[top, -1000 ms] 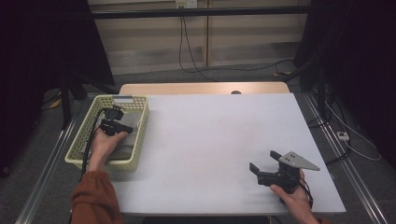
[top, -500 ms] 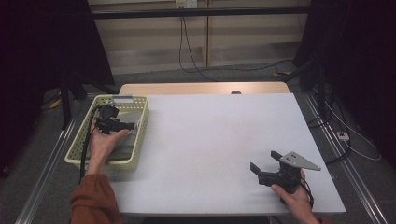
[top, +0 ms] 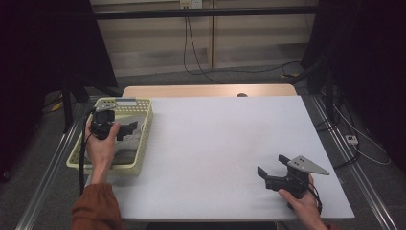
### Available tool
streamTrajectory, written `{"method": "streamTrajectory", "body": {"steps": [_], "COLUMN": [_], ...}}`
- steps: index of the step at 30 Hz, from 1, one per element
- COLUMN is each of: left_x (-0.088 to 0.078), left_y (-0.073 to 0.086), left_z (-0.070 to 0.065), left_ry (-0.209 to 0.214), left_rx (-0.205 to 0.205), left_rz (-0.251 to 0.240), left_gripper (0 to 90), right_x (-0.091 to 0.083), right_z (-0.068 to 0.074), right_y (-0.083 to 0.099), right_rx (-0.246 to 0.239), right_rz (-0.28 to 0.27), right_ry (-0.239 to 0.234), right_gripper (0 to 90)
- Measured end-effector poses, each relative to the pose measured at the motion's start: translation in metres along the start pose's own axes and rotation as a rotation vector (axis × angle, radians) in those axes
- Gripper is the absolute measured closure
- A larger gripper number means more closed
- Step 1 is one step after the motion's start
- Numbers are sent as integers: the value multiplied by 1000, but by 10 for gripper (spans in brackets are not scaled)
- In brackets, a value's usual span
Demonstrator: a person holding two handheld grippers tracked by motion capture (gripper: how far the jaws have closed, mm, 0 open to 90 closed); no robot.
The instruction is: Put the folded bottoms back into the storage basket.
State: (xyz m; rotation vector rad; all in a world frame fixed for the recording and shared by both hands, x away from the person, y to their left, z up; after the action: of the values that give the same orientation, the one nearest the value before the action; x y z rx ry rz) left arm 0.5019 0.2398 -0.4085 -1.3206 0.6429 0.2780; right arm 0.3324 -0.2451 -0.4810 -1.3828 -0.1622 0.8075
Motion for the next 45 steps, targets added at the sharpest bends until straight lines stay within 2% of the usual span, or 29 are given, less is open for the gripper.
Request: {"method": "streamTrajectory", "body": {"steps": [2,5,7,9,11,14,16,22,28,31,34,37,41,45], "left_x": [-4,-10,-13,-16,-19,-22,-25,-37,-35,-38,-42,-46,-53,-59], "left_y": [-1,0,-1,-2,0,2,3,2,15,17,20,24,26,30], "left_z": [1,0,-3,-4,-7,-13,-15,-20,-15,-14,-12,-10,-10,-11], "left_ry": [4,-31,1,10,46,62,66,99,72,82,59,60,58,55], "left_rx": [-15,26,40,28,11,77,89,54,32,26,22,19,14,10], "left_rz": [-24,-59,-74,-89,-100,-117,-113,-149,-142,-139,-127,-126,-155,-162], "left_gripper": [62,63,73,72,58,54,52,47,55,56,56,55,61,60], "right_x": [0,0,0,0,0,0,-1,-2,-2,-1,-1,-1,-1,-1], "right_z": [0,1,1,1,1,2,2,4,4,4,4,5,4,4], "right_y": [0,0,-1,0,-1,-1,-2,-2,-2,-2,-2,-2,-2,-2], "right_rx": [-1,-7,-7,-5,-3,-2,-3,-9,-6,-4,-6,-6,-6,-6], "right_rz": [1,1,0,1,-1,-2,-7,-8,-7,-8,-6,-7,-5,-6], "right_ry": [2,1,2,3,3,2,7,4,3,2,3,3,3,4], "right_gripper": [40,40,39,40,40,40,42,41,41,41,41,41,41,41]}}
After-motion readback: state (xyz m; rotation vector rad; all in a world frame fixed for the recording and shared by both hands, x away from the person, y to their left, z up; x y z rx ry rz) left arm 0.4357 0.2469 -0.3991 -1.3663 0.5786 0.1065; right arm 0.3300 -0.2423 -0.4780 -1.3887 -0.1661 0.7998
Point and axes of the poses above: each handheld gripper's, and its own axes: x roughly forward along the jaws, y roughly out of its underside, z roughly to its left, the point moved 7 cm from there along x, roughly forward along the jaws, and after that the axes turned 11 degrees about -y, right-handed, at the moved point
